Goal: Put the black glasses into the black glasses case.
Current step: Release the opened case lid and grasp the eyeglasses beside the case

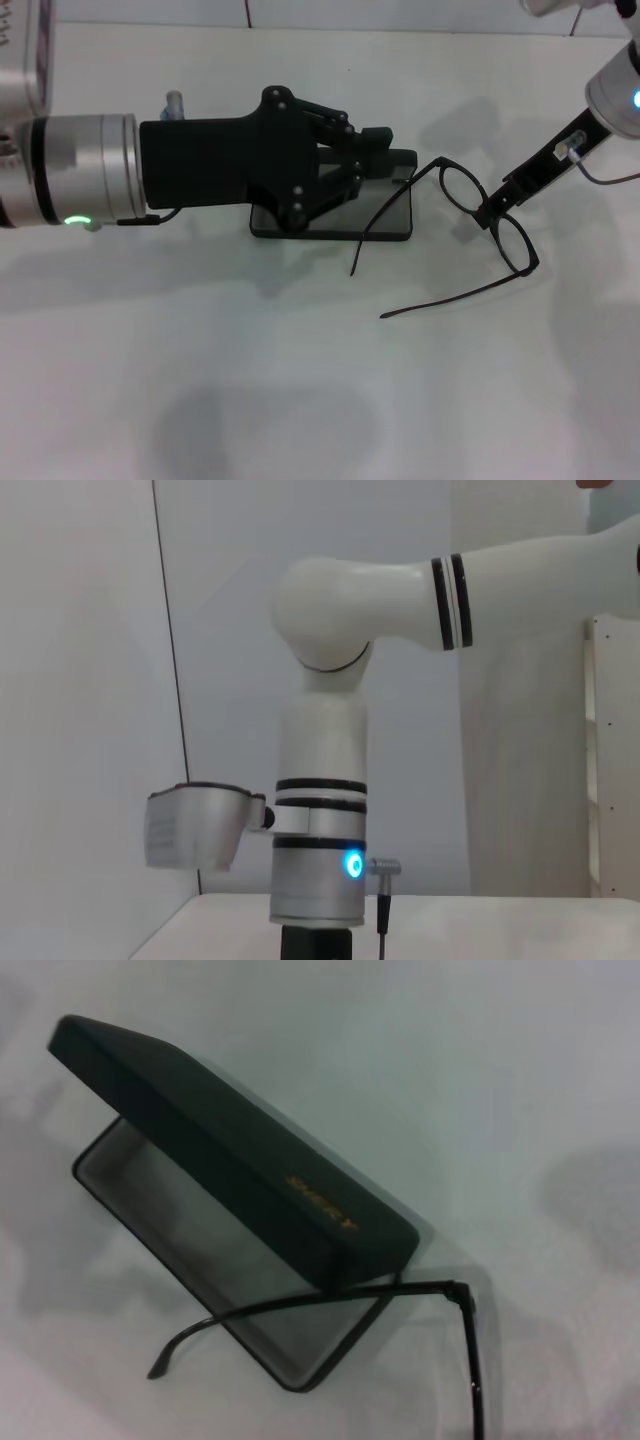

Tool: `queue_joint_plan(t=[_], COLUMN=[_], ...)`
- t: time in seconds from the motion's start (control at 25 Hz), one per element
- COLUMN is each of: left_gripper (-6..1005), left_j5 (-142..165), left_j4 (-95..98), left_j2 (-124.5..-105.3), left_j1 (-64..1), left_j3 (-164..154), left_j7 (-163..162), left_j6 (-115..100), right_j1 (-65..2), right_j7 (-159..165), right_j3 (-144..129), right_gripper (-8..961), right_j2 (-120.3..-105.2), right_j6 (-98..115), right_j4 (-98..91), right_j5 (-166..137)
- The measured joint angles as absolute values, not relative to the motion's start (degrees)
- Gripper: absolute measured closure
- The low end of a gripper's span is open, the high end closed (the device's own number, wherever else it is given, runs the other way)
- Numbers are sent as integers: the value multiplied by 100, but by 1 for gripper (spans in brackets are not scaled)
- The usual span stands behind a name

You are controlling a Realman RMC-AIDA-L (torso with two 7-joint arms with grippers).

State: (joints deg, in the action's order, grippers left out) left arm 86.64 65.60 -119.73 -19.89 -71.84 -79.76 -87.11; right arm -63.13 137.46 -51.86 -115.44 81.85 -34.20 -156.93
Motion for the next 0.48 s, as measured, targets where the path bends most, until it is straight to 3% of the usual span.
queue_joint_plan(t=[0.48], left_gripper=[876], left_j5=[8653], left_j4=[6413], left_j2=[-11973], left_j1=[-1987], left_j3=[-7189], left_j7=[-7910], left_j6=[-8719], right_j1=[-6252], right_j7=[13704], right_j3=[-5345], right_gripper=[401], right_j2=[-11592], right_j6=[7759], right_j4=[-3263], right_j5=[-15639])
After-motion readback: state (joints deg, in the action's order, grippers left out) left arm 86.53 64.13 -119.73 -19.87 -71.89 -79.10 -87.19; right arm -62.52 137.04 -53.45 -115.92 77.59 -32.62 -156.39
